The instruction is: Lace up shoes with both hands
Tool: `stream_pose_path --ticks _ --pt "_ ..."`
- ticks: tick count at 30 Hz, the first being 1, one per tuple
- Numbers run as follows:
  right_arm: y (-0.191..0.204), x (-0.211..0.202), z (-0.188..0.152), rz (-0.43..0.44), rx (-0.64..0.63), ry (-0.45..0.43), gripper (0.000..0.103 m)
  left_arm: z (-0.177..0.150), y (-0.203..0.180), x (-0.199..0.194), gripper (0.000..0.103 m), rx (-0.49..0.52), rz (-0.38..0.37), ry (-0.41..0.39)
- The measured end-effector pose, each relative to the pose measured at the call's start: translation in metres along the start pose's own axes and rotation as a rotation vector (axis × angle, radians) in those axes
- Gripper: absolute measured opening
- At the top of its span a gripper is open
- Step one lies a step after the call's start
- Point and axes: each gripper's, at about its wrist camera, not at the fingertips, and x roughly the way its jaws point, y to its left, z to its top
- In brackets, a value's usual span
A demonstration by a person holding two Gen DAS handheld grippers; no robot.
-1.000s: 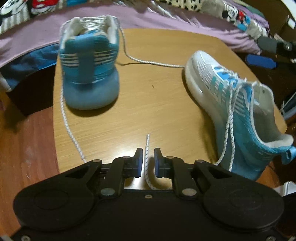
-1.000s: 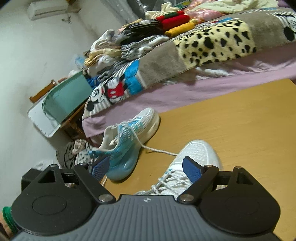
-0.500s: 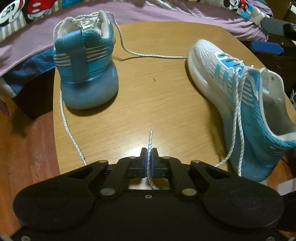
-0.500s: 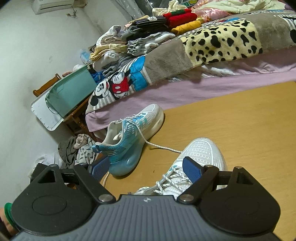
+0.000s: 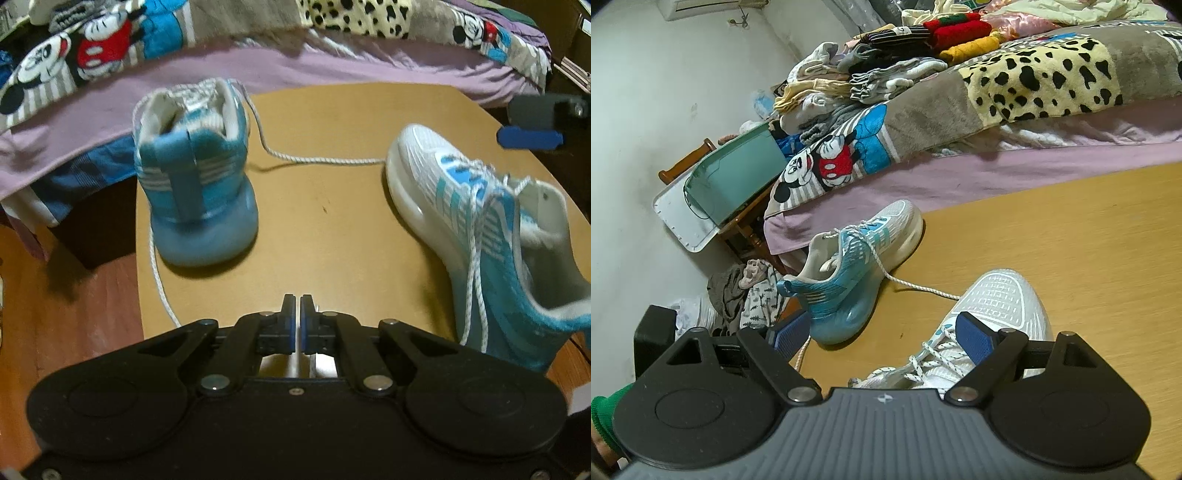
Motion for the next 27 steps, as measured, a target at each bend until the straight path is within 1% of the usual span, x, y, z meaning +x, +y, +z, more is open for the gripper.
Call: stream_pose_path --ticks 6,21,27 --pt "0.003 0.004 -0.002 0.007 -0.008 0.01 0.085 0.001 -0.005 -0.008 0.001 -0.006 0.016 -0.026" --pt "0.005 0.007 -0.004 0.006 -0.014 0.022 0.085 0.002 -0.005 -0.012 0.0 -0.01 0.035 -0.044" --pt "0.005 0.008 -0.004 0.006 -0.014 0.025 0.085 0.002 0.001 -0.015 0.0 -0.033 0.064 -0.062"
